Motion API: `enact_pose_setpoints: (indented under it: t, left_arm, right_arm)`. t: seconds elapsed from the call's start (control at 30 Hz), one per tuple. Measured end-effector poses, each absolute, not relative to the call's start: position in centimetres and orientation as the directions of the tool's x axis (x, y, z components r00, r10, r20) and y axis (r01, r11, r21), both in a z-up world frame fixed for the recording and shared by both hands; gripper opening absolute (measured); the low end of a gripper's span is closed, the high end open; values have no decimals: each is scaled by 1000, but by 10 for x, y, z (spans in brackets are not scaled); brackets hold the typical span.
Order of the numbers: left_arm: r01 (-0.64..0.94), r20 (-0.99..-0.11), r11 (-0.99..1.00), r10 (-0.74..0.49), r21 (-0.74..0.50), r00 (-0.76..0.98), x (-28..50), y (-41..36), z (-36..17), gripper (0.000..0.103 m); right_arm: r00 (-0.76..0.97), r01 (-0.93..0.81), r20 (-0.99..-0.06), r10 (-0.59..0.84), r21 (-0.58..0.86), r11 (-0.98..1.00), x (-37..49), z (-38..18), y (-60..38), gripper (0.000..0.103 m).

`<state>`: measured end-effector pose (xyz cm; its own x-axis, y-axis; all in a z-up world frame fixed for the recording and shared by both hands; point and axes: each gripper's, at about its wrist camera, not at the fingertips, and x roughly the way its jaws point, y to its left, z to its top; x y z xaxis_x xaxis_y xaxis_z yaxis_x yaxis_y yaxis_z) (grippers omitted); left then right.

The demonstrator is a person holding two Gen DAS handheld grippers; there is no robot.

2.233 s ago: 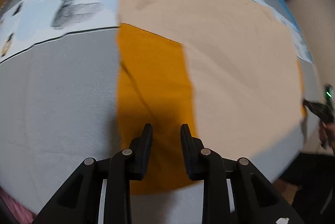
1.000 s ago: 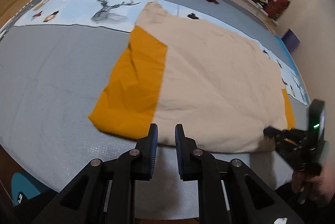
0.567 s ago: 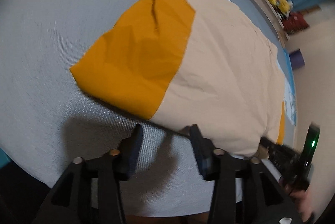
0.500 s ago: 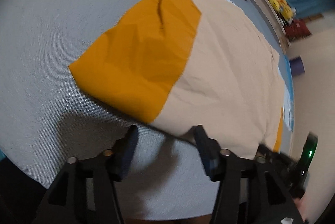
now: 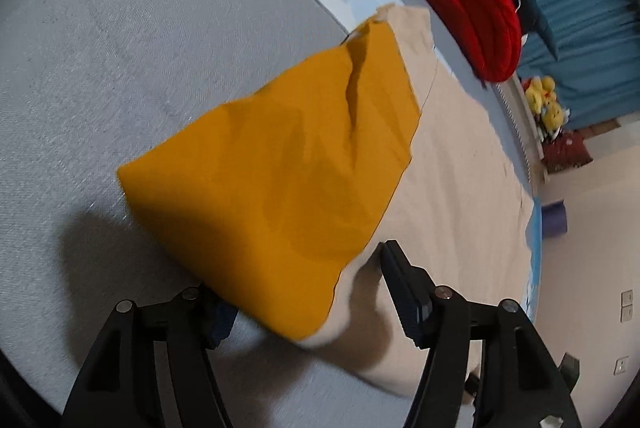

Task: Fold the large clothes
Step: 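Grasp the yellow side panel with the left tool and lift it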

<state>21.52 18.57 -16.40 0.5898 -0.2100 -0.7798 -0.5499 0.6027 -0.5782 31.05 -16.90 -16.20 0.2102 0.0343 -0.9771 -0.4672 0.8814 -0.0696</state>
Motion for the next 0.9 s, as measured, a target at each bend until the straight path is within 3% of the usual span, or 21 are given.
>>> enact_pose_setpoints:
  t: [0.07,0.2,0.3,0.47,0.7,0.9]
  left_arm:
    - [-554,-777,606,-180,-570,603,214,186,-164,58]
    - [-540,-774,642,-137,-545,618,219,181,-155,32]
    - [-515,-758,662,-123,-544,641,228,177,-142,18]
    - [-469,-739,723,-85,-508,669,233,169,-117,13]
    - [-413,-698,801,-8,-433,717,224,160,-74,10]
    - [-376,-681,866,57,-330,730,200,164,-31,9]
  right_arm:
    - [208,-468,-977,38,-66,881,311,-162,-171,10]
    - [210,-458,-976,51,-52,888,311,-161,-173,10]
    - [213,-453,-976,52,-52,890,311,-161,-174,10]
    - [242,-433,-969,59,-53,900,312,-156,-173,10]
    - [343,-408,-918,201,48,912,312,-126,-164,10]
    - [330,-516,-869,369,161,841,304,-110,-129,10]
